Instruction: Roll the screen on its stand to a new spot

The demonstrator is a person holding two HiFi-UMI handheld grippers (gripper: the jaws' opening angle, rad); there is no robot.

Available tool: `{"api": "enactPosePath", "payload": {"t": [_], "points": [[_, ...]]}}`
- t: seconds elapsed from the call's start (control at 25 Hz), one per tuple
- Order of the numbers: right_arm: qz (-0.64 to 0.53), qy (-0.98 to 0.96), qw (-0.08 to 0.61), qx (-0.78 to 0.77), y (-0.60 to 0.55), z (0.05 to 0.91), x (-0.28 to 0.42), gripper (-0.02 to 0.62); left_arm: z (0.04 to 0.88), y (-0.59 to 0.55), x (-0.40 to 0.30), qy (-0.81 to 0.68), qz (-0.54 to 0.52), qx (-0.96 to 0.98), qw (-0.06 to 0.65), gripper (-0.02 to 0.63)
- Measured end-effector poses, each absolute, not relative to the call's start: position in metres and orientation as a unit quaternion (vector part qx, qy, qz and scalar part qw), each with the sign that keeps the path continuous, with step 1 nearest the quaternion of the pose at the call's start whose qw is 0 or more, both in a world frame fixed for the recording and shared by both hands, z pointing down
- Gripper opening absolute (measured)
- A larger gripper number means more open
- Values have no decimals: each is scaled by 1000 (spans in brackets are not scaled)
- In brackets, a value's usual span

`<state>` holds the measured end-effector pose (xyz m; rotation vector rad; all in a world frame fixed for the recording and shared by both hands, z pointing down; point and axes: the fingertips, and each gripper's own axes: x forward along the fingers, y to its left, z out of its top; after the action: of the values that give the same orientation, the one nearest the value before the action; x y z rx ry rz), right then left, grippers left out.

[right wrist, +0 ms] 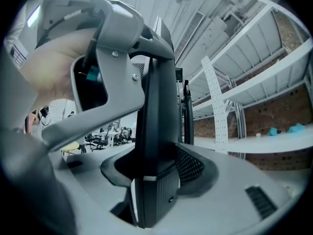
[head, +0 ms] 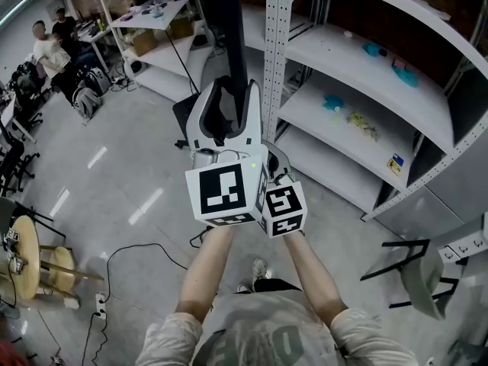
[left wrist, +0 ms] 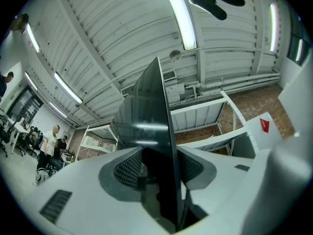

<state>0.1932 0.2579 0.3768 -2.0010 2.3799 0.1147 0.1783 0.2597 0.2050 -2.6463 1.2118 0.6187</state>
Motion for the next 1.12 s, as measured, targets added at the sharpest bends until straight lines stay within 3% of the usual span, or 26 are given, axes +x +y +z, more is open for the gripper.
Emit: {"api": "enactPosePath", "payload": {"t": [0.6, 1.12], "points": [[39, 756, 19, -653, 350, 379, 220, 210, 208, 351, 205, 389, 218, -892, 76, 210], [36, 759, 19, -649, 433, 378, 291, 210, 206, 433, 275, 399, 209, -889, 80, 210]]}}
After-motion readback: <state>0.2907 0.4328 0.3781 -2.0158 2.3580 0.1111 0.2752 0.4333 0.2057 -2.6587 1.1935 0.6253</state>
